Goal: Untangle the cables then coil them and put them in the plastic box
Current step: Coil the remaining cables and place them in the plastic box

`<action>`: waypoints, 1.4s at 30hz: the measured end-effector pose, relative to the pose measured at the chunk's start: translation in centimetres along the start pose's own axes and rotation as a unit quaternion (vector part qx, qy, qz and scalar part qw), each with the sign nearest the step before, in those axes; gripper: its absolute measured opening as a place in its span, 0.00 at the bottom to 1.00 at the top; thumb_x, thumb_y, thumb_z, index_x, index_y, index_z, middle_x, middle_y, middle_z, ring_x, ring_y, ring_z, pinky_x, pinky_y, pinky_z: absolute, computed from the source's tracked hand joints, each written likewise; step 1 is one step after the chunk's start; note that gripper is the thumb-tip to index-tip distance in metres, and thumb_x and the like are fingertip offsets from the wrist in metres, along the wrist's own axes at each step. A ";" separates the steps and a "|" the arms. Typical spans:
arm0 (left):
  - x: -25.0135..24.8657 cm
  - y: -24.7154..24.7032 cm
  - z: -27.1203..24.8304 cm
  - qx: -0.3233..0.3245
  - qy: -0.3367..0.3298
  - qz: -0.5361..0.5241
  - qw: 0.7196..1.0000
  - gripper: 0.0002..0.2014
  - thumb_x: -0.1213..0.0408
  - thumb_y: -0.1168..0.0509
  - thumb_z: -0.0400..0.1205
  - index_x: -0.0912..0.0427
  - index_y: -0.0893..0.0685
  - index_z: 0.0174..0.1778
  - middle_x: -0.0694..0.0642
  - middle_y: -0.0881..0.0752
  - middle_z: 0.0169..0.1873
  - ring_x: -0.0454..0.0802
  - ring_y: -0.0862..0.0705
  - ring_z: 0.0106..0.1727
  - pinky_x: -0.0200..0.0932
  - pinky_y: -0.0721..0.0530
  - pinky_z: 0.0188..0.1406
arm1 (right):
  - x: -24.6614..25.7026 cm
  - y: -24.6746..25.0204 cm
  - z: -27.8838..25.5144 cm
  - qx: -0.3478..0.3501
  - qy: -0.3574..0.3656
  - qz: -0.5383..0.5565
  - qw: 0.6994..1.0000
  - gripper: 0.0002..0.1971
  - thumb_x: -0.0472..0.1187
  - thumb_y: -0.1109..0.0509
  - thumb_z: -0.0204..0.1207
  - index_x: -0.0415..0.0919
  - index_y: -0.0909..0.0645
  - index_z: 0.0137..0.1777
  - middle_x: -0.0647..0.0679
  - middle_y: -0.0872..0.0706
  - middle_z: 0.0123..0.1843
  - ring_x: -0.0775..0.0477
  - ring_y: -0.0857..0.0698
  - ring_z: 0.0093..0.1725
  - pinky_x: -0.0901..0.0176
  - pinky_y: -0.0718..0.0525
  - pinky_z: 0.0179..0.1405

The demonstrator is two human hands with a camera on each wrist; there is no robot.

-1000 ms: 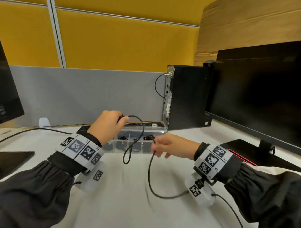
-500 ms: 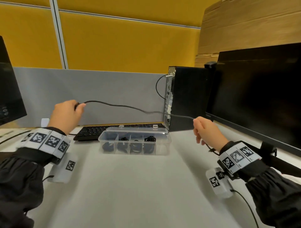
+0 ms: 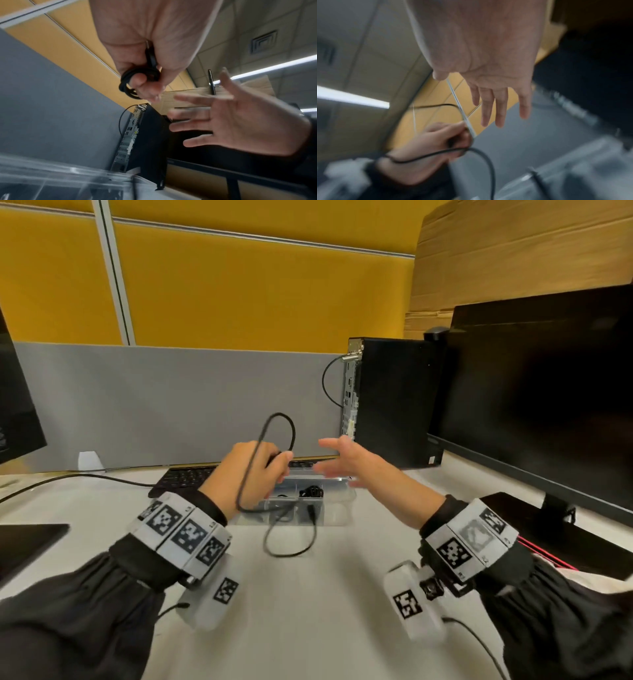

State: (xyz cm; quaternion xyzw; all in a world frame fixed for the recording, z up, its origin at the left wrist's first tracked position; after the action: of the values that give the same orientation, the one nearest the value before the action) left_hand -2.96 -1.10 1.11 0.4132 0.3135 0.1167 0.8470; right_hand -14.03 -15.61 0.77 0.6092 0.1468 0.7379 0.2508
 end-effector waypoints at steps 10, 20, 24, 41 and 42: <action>-0.9 -1.1 0.4 0.031 0.068 0.026 0.997 0.05 0.73 0.41 0.81 0.68 0.21 0.43 0.67 0.16 0.44 0.65 0.17 0.46 0.54 0.18 0.47 | 2.0 -2.9 -1.1 0.073 -0.028 0.212 0.974 0.25 0.58 0.35 0.75 0.47 0.27 0.68 0.46 0.16 0.62 0.51 0.15 0.59 0.53 0.17 0.57; -0.5 -1.2 0.5 0.010 0.064 0.097 0.993 0.07 0.68 0.39 0.82 0.59 0.27 0.38 0.56 0.22 0.32 0.60 0.18 0.40 0.48 0.21 0.39 | 3.3 -2.9 -0.9 0.000 0.001 0.191 0.982 0.11 0.46 0.32 0.77 0.44 0.19 0.56 0.50 0.13 0.48 0.57 0.17 0.44 0.59 0.19 0.48; -1.0 -1.3 0.0 0.016 0.008 0.160 0.987 0.10 0.70 0.39 0.78 0.56 0.32 0.33 0.50 0.28 0.29 0.58 0.23 0.35 0.47 0.23 0.35 | 3.1 -4.5 -1.1 0.029 0.005 0.171 0.985 0.09 0.44 0.30 0.76 0.44 0.21 0.54 0.50 0.13 0.43 0.55 0.17 0.41 0.61 0.24 0.43; -4.9 2.5 -0.1 0.033 0.015 -0.738 0.674 0.16 0.64 0.44 0.81 0.65 0.12 0.38 0.59 0.13 0.31 0.42 0.16 0.28 0.33 0.15 0.40 | -2.0 -0.6 0.6 -0.087 0.113 -0.149 0.979 0.07 0.43 0.40 0.83 0.47 0.19 0.49 0.58 0.22 0.31 0.65 0.23 0.29 0.75 0.25 0.35; -4.7 2.4 0.5 -0.003 0.010 -0.742 0.671 0.17 0.67 0.45 0.83 0.68 0.12 0.41 0.61 0.11 0.38 0.45 0.12 0.36 0.36 0.14 0.46 | -1.6 -1.8 0.1 -0.049 0.124 -0.151 0.979 0.08 0.42 0.41 0.84 0.47 0.20 0.50 0.58 0.22 0.32 0.65 0.23 0.30 0.75 0.24 0.35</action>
State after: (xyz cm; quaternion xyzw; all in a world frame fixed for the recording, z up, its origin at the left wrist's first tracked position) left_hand -6.13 -2.07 5.26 0.0412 0.5248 -0.5450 0.6526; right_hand -13.31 -15.00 -1.52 0.4707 0.2311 0.7677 0.3683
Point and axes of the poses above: each hand's wrist, its own z-axis towards the middle knuckle, its own y-axis out of the back of the hand, x = y × z, the point moved 2 cm from there along z, towards the middle knuckle
